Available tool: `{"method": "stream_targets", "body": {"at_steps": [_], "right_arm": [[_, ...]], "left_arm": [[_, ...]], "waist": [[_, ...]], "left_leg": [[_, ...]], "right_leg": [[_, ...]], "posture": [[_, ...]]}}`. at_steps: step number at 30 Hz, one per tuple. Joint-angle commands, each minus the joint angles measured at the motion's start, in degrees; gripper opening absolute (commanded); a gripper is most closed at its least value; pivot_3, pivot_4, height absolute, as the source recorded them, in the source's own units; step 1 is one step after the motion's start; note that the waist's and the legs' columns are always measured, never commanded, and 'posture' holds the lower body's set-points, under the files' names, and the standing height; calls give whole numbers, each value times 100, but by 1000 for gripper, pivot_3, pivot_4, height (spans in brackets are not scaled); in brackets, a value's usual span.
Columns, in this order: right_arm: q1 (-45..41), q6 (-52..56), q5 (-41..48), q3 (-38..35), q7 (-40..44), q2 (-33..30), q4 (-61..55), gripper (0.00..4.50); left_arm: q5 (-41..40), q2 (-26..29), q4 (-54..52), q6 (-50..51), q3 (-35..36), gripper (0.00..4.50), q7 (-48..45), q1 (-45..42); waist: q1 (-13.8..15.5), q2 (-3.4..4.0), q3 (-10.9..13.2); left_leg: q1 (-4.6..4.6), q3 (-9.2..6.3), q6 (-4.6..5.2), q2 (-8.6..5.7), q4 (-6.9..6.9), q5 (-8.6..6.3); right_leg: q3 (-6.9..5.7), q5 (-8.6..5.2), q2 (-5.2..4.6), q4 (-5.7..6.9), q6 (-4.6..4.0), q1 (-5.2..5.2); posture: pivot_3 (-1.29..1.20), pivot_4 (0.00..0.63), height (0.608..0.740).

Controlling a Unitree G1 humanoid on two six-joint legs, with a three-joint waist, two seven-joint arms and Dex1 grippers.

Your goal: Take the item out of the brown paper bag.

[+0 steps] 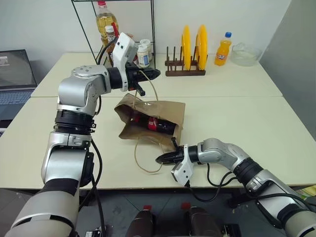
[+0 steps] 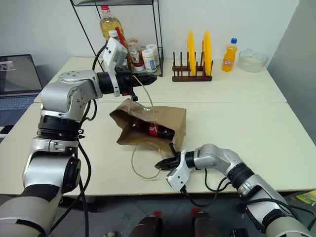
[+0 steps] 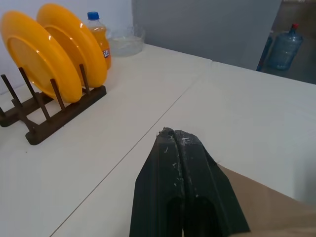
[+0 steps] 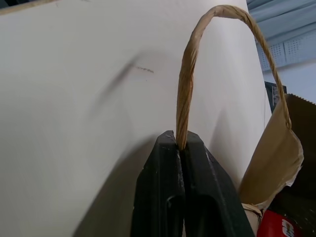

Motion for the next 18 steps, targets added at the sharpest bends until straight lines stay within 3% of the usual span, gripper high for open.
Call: {"method": "stream_targets", "body": {"at_steps": [1,5,15,18], "right_arm": [[368,289,282,193,750,-254,120,15],[579,693,1065,-175,1140,-509,-614,956],[2022,2893,3050,-1499,1817,-1814,-3862,4293],[2296,4410,3820,-1888,1801,-1881,-4831,4436]], "left_arm": [[-42,18,-102,5,116,0,-60,-226],[-21,85,-257,24,28,0,-214,-11],[-1,114,-268,40,21,0,-355,68],[19,109,-201,6,27,0,-374,27]], "waist": [[10,0,0],[13,1,1],[63,-6,10],[44,-5,12]], "left_leg": [[0,0,0,0,0,0],[-9,2,0,-4,0,-1],[-40,1,24,-1,-1,-16],[-41,5,25,5,-2,-16]], "right_leg": [[0,0,-1,-3,0,2],[4,0,-5,-7,0,-4],[3,-1,-6,-6,1,-33],[6,0,-4,-3,1,-38]], "posture": [[0,150,740],[0,150,740],[0,150,740],[0,150,740]]}}
